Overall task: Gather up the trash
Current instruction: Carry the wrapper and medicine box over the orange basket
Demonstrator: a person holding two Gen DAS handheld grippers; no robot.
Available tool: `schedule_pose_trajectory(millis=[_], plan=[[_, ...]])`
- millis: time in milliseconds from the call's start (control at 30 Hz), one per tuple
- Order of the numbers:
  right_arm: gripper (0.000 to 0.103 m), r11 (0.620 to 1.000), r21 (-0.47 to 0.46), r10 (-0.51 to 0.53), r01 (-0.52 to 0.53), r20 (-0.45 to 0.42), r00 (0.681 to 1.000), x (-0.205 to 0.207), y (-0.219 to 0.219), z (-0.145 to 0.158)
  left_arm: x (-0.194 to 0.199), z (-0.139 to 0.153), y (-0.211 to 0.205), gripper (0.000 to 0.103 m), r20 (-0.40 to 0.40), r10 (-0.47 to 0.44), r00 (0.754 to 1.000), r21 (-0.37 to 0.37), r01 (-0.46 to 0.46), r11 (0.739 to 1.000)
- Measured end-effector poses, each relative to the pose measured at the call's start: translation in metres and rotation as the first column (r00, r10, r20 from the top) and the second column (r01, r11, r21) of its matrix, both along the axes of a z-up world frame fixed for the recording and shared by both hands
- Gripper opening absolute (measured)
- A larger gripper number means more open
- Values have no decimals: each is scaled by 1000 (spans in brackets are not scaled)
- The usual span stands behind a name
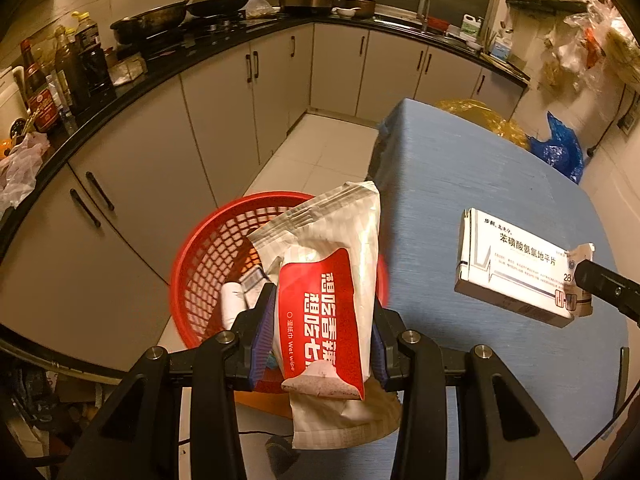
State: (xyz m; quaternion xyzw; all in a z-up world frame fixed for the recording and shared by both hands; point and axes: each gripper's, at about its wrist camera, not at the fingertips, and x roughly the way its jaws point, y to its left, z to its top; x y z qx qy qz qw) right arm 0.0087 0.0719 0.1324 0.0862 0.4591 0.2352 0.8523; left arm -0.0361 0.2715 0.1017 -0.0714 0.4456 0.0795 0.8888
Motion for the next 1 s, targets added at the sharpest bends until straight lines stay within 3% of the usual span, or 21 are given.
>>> schedule_pose_trajectory(millis=[1000], plan=[[6, 997, -40, 63, -64, -35, 997, 46, 109, -19, -5, -29, 77, 39, -59, 91, 994, -72, -95, 993]])
